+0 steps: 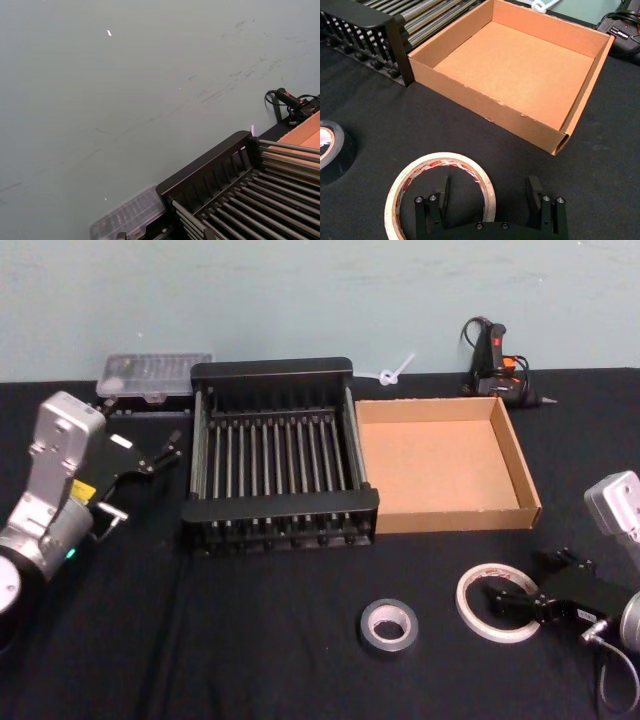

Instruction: Pick up the white tape and place it into the black box , Pick up the silver tape and place it into the brown box.

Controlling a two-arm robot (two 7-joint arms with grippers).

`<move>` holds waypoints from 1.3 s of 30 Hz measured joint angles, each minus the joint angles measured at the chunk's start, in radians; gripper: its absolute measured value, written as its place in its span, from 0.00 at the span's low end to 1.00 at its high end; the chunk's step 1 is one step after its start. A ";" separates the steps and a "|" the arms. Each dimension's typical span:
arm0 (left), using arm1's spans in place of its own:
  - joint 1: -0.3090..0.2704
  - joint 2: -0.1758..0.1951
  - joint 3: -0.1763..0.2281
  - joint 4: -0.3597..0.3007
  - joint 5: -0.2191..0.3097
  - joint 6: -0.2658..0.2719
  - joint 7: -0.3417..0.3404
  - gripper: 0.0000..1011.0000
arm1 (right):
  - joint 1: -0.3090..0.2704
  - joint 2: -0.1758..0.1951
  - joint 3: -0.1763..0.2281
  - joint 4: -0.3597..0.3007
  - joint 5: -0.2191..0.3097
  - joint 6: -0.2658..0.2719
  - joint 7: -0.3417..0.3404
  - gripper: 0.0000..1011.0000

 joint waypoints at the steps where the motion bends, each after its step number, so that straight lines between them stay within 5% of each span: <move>1: 0.000 0.000 0.000 0.000 0.000 0.000 0.000 0.99 | 0.000 -0.001 0.001 0.000 -0.003 0.000 0.002 0.99; 39: 0.000 0.000 0.000 0.000 0.000 0.000 0.000 0.99 | 0.012 -0.007 -0.017 0.006 -0.021 -0.018 0.054 0.99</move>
